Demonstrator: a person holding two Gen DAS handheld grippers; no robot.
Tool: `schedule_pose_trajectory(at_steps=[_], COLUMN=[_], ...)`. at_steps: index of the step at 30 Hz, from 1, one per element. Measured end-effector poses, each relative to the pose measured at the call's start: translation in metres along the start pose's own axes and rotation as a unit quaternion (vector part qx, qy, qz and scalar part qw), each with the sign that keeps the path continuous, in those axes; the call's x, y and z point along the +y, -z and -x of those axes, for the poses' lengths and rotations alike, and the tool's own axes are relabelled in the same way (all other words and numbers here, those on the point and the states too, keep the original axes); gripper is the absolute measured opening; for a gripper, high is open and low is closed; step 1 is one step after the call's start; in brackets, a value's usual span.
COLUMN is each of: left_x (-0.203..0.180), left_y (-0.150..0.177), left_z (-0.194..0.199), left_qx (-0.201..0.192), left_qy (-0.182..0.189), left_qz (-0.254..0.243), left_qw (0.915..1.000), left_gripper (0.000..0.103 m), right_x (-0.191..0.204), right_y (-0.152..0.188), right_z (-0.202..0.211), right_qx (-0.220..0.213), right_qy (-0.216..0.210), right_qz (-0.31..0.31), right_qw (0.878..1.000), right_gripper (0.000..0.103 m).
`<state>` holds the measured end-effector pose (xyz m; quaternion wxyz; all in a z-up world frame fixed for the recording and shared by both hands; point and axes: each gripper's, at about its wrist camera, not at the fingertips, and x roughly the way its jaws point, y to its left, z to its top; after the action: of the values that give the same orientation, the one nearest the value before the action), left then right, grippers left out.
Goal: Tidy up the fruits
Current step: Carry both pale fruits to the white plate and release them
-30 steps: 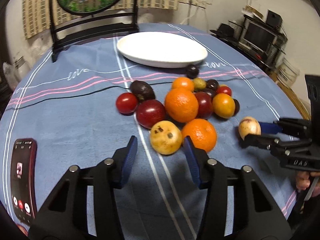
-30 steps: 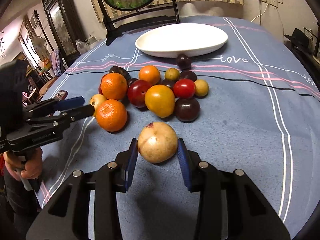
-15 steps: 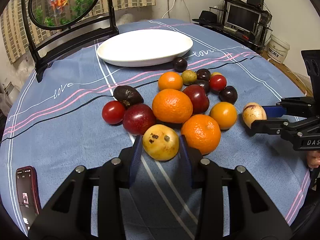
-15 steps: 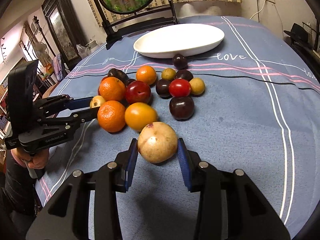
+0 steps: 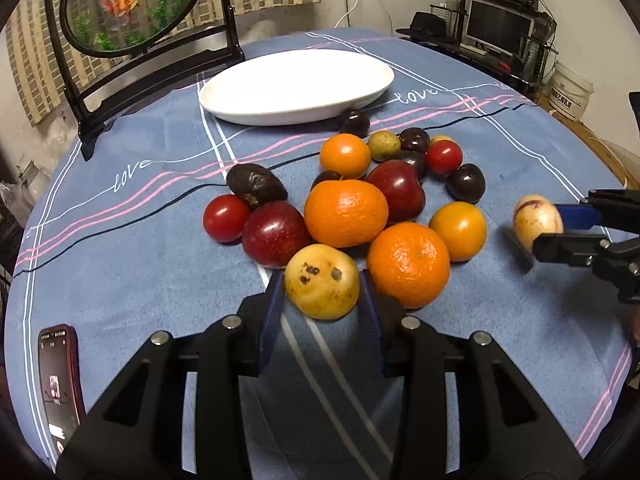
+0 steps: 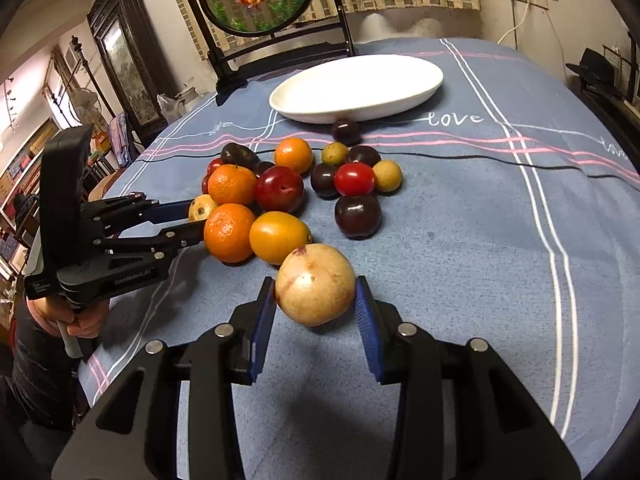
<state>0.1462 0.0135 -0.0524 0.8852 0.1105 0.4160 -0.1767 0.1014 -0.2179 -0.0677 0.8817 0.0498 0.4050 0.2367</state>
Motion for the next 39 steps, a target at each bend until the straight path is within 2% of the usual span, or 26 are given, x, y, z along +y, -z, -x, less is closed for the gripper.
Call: schedule_pose_trajectory(at_steps=[7,9,11,13,17,20,25,29,30,32,33,36,38,39], left_x=[0.008,0.013,0.020,0.031,0.050,0.057,0.059,0.064,0.065,0.066,0.067,0.063,0.057,0.056], left_y=[-0.001,-0.015,-0.039,-0.075,-0.135,-0.168,-0.185,-0.186,-0.186,-0.186,-0.183,-0.170,-0.146,-0.137], left_z=[0.021,0.037,0.047,0.046,0.002,-0.049,-0.097,-0.117,-0.119,-0.109,-0.096,-0.054,-0.018,-0.007], left_qx=[-0.016,-0.037,-0.056,-0.071,-0.049,-0.015,0.026,0.047,0.056,0.047,0.029,-0.009,-0.039,-0.046], left_qy=[0.017,0.034,0.053,0.067,0.065,0.039,0.016,0.005,-0.001,-0.003,-0.013,-0.025,-0.041,-0.046], left_qz=[0.044,0.052,0.066,0.085,0.123,0.138,0.135,0.139,0.141,0.144,0.145,0.132,0.123,0.125], left_qw=[0.9988,0.9974,0.9948,0.9916,0.9890,0.9895,0.9904,0.9892,0.9884,0.9885,0.9889,0.9910,0.9908,0.9900], left_gripper=[0.037,0.037,0.037,0.037,0.038,0.037,0.038,0.039,0.041,0.064,0.067,0.077,0.085,0.085], right_x=[-0.007,-0.008,-0.011,-0.017,-0.038,-0.053,-0.064,-0.068,-0.066,-0.062,-0.059,-0.046,-0.037,-0.030], right_y=[-0.016,-0.029,-0.058,-0.088,-0.147,-0.174,-0.189,-0.193,-0.193,-0.191,-0.191,-0.181,-0.169,-0.156], right_z=[0.004,0.003,-0.002,-0.011,-0.058,-0.099,-0.130,-0.142,-0.143,-0.137,-0.130,-0.093,-0.069,-0.051], right_qx=[-0.003,-0.006,-0.021,-0.040,-0.046,-0.023,0.000,0.017,0.020,0.014,0.008,-0.029,-0.044,-0.053], right_qy=[-0.003,-0.008,-0.010,-0.016,0.007,0.032,0.033,0.029,0.032,0.038,0.042,0.042,0.040,0.024], right_qz=[0.009,0.013,0.016,0.009,-0.015,-0.021,-0.029,-0.026,-0.018,-0.011,-0.008,0.012,0.018,0.026], right_qw=[1.000,1.000,1.000,0.999,0.999,0.999,0.999,0.999,0.999,0.999,0.999,0.999,0.998,0.998], right_gripper=[0.040,0.040,0.040,0.040,0.040,0.040,0.041,0.041,0.045,0.055,0.060,0.060,0.060,0.061])
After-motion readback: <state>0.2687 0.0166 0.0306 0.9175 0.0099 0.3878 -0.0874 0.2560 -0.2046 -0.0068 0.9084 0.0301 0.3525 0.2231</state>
